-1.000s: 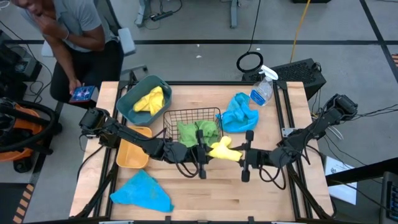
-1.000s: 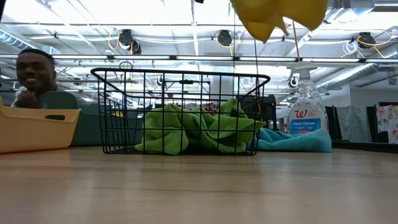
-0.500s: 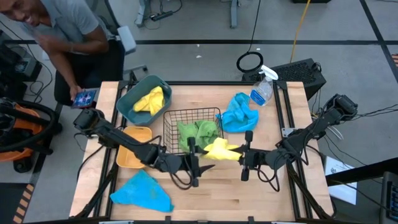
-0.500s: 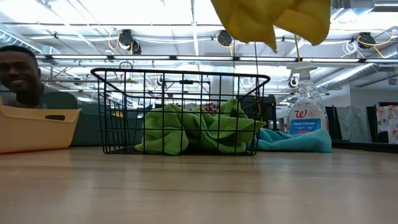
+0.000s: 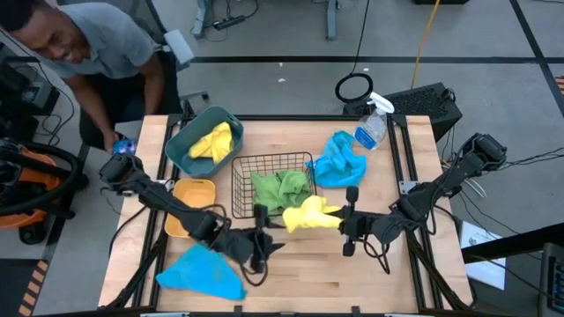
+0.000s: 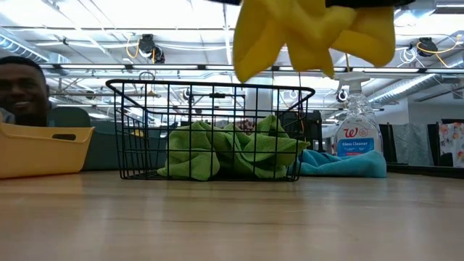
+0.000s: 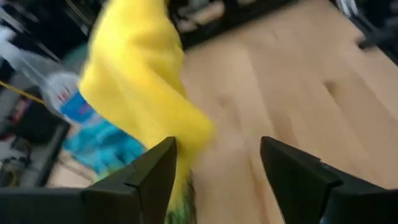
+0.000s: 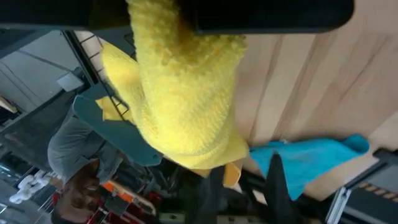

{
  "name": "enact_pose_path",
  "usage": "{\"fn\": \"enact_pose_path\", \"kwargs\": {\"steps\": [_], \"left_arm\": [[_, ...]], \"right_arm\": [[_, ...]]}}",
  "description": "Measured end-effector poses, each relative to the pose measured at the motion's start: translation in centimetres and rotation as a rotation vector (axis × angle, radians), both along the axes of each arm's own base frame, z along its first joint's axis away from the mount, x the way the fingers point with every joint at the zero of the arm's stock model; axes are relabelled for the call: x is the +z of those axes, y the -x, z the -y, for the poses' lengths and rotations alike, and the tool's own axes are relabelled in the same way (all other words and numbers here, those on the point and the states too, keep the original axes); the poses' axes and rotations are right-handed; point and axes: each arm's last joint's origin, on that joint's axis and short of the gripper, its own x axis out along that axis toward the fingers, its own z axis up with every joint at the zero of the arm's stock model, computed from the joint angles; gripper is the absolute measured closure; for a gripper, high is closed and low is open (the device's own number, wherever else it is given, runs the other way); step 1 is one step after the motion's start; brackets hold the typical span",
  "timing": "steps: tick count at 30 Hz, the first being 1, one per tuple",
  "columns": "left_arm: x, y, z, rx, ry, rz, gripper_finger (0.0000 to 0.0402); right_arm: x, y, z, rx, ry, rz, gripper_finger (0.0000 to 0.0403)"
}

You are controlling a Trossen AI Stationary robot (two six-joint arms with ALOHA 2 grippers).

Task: Sort microfiber towel by color & place in baskets
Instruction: Put the yellow microfiber towel into the blue bin

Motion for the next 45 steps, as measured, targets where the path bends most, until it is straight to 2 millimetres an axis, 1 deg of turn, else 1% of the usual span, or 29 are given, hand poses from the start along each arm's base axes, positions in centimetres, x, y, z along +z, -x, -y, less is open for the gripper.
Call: {"fn": "enact_pose_path", "kwargs": {"steps": [3,6,9,12,14,17,20,23,32,36,41,45], "left_arm": [[-0.1,1.4,0.7,0.016,0.049,-0.06,0.0164],[0.3,1.9,1.6,-0.009,0.067,-0.033,0.0164],[1.5,1.4,2.3,-0.062,0.033,0.087,0.0164],[3.1,0.3,1.8,-0.059,0.046,0.252,0.0164],[3.7,-0.3,1.2,-0.039,0.068,0.305,0.0164],[3.6,-0.6,0.8,-0.08,0.089,0.295,0.0164],[2.5,-1.1,0.7,-0.134,0.119,0.259,0.0164],[1.7,-1.7,0.3,-0.139,0.121,0.233,0.0164],[1.5,-2.6,-1.3,-0.094,0.142,0.236,0.0164],[1.5,-2.6,-1.2,-0.098,0.132,0.234,0.0164],[1.5,-2.6,-1.5,-0.047,0.092,0.244,0.0164],[1.6,-2.6,-1.4,-0.064,0.051,0.244,0.0164]], "right_arm": [[-0.2,0.2,-0.2,0.013,0.004,-0.018,0.0381],[-0.1,0.2,-0.5,0.078,-0.022,-0.016,0.0381],[0.4,0.0,-0.8,0.158,-0.071,0.022,0.0381],[0.7,-0.6,-0.9,0.201,-0.089,0.058,0.0381],[0.6,-0.8,-0.9,0.208,-0.076,0.065,0.0381],[0.5,-1.0,-0.7,0.198,-0.059,0.062,0.0381],[0.5,-1.1,-0.7,0.197,-0.048,0.06,0.0381],[0.5,-1.1,-0.7,0.198,-0.044,0.063,0.0381],[0.5,-1.1,-0.7,0.202,-0.016,0.061,0.038],[0.5,-1.1,-0.7,0.208,0.004,0.06,0.038],[0.5,-1.1,-0.7,0.207,0.002,0.06,0.038],[0.5,-1.0,-0.7,0.208,0.001,0.06,0.038]]}}
